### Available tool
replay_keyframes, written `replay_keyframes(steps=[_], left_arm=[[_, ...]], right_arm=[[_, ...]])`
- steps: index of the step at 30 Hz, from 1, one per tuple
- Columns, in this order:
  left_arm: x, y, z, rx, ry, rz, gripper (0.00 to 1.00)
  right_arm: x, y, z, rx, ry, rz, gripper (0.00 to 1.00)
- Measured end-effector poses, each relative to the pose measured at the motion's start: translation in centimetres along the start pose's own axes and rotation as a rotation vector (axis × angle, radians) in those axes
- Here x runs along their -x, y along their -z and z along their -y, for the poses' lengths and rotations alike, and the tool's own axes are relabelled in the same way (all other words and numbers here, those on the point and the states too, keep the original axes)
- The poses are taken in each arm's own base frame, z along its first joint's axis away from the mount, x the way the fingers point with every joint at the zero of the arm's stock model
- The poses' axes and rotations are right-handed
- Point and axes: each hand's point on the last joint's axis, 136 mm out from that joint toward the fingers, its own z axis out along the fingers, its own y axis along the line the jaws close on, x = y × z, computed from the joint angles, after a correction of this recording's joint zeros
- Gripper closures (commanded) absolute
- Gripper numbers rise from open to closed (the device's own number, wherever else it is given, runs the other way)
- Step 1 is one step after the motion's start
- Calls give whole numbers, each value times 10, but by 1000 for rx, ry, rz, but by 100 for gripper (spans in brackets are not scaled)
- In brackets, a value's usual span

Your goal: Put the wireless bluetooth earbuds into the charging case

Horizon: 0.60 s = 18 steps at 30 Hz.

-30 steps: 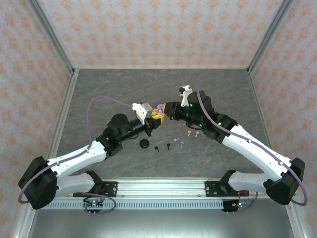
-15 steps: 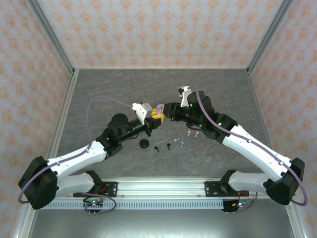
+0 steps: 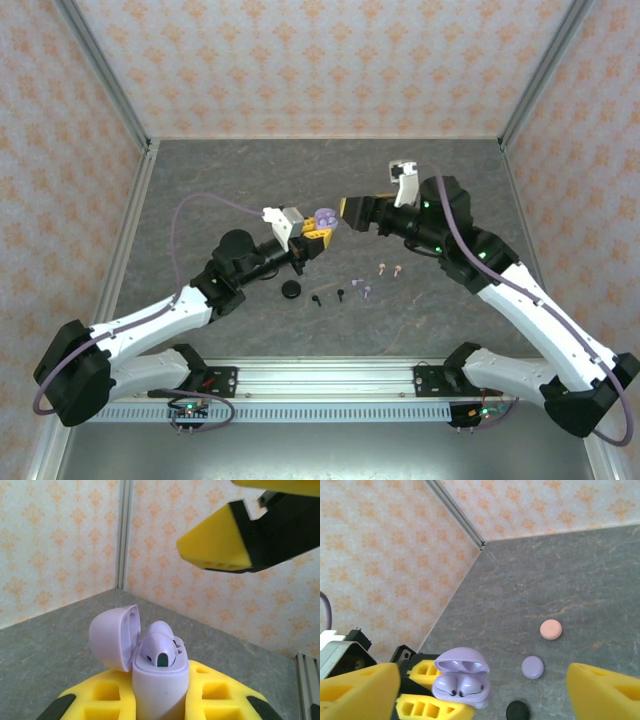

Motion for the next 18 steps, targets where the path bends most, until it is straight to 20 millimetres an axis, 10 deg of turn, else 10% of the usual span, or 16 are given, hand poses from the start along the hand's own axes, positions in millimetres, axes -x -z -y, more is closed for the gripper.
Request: replay_keyframes(steps=[18], left_arm=[[11,1,26,-147,-11,10,100]], right_arm=[[-41,-29,-39,358,-65,-219,10]])
